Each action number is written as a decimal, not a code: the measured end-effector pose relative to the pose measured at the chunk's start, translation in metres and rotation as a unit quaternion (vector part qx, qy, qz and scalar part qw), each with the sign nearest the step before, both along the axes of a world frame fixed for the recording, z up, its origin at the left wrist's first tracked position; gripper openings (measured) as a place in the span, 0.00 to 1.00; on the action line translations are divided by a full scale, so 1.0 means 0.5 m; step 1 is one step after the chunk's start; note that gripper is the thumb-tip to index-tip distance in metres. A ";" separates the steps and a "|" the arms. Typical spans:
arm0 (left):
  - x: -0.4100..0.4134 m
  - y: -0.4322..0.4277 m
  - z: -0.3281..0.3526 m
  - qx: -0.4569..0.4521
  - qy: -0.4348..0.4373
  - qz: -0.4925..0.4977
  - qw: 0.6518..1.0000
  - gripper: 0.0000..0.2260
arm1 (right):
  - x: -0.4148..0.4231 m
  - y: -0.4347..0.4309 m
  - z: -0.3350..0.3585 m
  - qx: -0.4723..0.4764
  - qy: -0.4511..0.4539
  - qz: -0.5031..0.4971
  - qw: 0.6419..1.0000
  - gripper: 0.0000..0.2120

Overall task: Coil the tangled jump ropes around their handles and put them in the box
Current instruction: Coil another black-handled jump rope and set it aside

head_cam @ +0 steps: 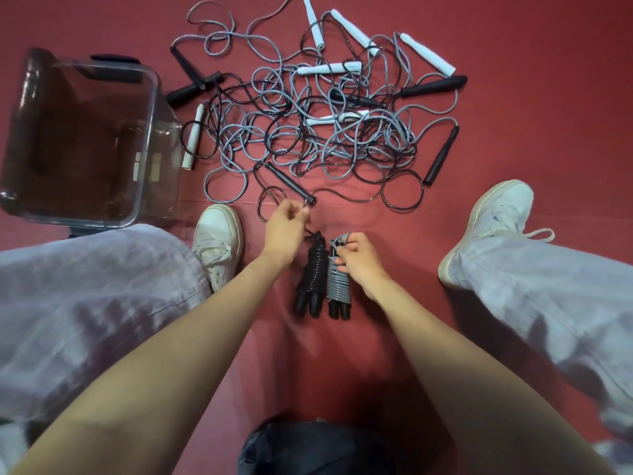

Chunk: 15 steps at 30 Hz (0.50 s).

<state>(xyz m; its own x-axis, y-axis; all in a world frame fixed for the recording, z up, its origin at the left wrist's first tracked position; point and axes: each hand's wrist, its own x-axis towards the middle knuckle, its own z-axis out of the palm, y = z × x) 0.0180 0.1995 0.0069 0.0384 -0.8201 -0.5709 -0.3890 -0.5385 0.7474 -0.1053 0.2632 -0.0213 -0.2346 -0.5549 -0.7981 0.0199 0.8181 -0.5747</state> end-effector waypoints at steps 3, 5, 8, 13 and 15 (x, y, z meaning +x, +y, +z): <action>0.008 -0.006 -0.011 0.069 -0.113 -0.037 0.991 0.06 | -0.030 -0.022 0.019 0.032 0.152 0.098 0.983 0.10; 0.011 -0.010 -0.010 0.089 -0.129 -0.070 0.985 0.12 | -0.066 -0.048 0.046 0.030 0.252 0.124 0.959 0.10; -0.011 -0.051 -0.004 0.004 -0.160 -0.108 0.981 0.20 | -0.126 -0.122 0.067 -0.077 0.301 0.066 0.948 0.11; -0.094 -0.187 -0.017 -0.086 -0.120 -0.155 0.977 0.17 | -0.154 -0.294 0.036 -0.198 0.315 0.201 0.906 0.17; -0.117 -0.240 -0.028 -0.155 -0.151 -0.164 0.962 0.20 | -0.153 -0.350 0.021 -0.215 0.356 0.249 0.875 0.22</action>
